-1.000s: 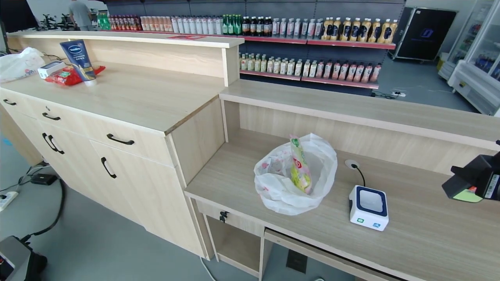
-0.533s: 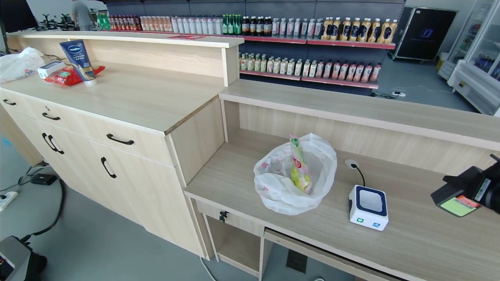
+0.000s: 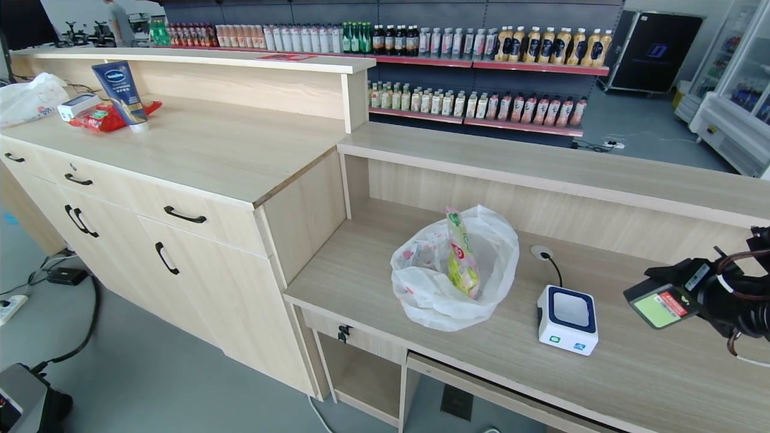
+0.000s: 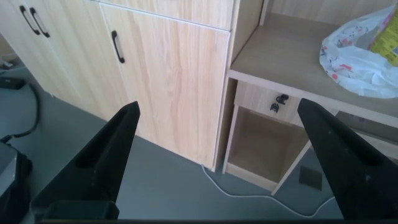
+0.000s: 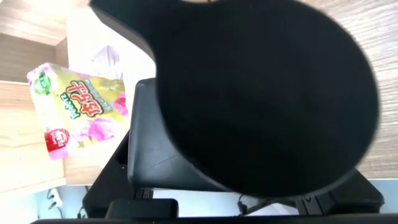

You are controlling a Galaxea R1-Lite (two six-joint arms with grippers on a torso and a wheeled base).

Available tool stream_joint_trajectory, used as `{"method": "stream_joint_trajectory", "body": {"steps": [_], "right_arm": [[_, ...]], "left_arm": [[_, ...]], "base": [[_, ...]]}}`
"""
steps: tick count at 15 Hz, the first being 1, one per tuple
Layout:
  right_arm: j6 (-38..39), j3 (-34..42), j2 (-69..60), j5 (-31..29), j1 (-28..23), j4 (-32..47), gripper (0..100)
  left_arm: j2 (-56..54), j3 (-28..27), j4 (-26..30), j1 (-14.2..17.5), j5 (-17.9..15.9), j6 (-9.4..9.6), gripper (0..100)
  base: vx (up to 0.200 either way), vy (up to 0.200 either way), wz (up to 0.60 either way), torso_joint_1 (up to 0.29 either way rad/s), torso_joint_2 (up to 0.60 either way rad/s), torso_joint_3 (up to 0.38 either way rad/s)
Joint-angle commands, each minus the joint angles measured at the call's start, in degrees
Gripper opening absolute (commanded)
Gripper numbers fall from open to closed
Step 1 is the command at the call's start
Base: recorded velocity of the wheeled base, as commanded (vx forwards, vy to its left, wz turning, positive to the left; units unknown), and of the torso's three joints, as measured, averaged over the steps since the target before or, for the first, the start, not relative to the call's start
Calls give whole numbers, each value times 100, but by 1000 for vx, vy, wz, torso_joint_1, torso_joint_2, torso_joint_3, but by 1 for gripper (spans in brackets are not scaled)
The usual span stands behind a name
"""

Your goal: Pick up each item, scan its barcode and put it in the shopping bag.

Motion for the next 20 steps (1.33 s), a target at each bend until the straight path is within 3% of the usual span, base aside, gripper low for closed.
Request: {"method": "stream_joint_trajectory", "body": {"steps": [1,11,20], "right_arm": [[55,-92,404,-9,220,0,0],[363,-92,1221,-18,308,-703,0],[372,-215,1573,-18,360,-765,0]], "left_arm": [[-2,0,0,4,2,-2,100],[-2,0,0,-5,2,-2,100],[-2,0,0,4,2,-2,100]], "base": [[0,0,0,0,0,0],[0,0,0,0,0,0],[0,0,0,0,0,0]]}}
